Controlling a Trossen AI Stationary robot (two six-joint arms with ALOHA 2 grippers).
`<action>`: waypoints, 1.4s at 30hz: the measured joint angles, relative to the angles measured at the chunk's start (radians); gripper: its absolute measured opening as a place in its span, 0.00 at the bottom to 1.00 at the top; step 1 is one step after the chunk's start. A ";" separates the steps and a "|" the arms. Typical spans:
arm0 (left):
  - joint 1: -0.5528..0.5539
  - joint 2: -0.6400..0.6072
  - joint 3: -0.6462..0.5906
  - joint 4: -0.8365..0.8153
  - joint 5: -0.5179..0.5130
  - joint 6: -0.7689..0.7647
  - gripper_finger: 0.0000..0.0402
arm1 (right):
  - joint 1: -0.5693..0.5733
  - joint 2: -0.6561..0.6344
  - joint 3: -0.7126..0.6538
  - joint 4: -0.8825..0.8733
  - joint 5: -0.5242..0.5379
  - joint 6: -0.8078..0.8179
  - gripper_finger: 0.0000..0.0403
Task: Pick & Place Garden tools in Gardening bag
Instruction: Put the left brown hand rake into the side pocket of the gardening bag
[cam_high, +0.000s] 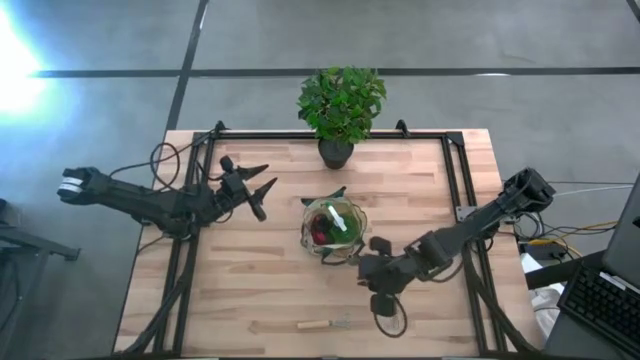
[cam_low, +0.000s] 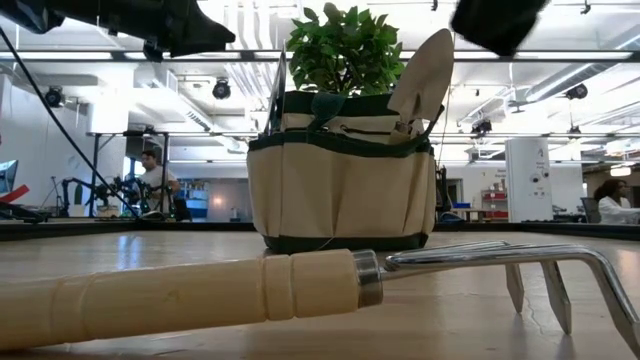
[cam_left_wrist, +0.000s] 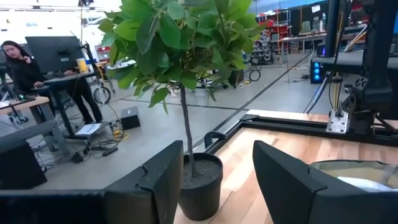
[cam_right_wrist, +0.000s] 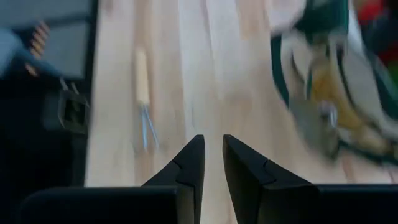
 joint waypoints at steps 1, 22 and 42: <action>0.000 0.000 0.000 0.000 0.000 -0.003 0.49 | -0.009 0.000 -0.010 0.052 -0.001 -0.011 0.13; 0.000 0.032 -0.001 -0.130 0.172 -0.145 0.49 | -0.054 0.408 0.337 -0.019 -0.258 -0.072 0.24; -0.002 0.016 0.001 -0.163 0.245 -0.106 0.49 | 0.007 0.652 0.822 -0.596 0.159 0.098 0.39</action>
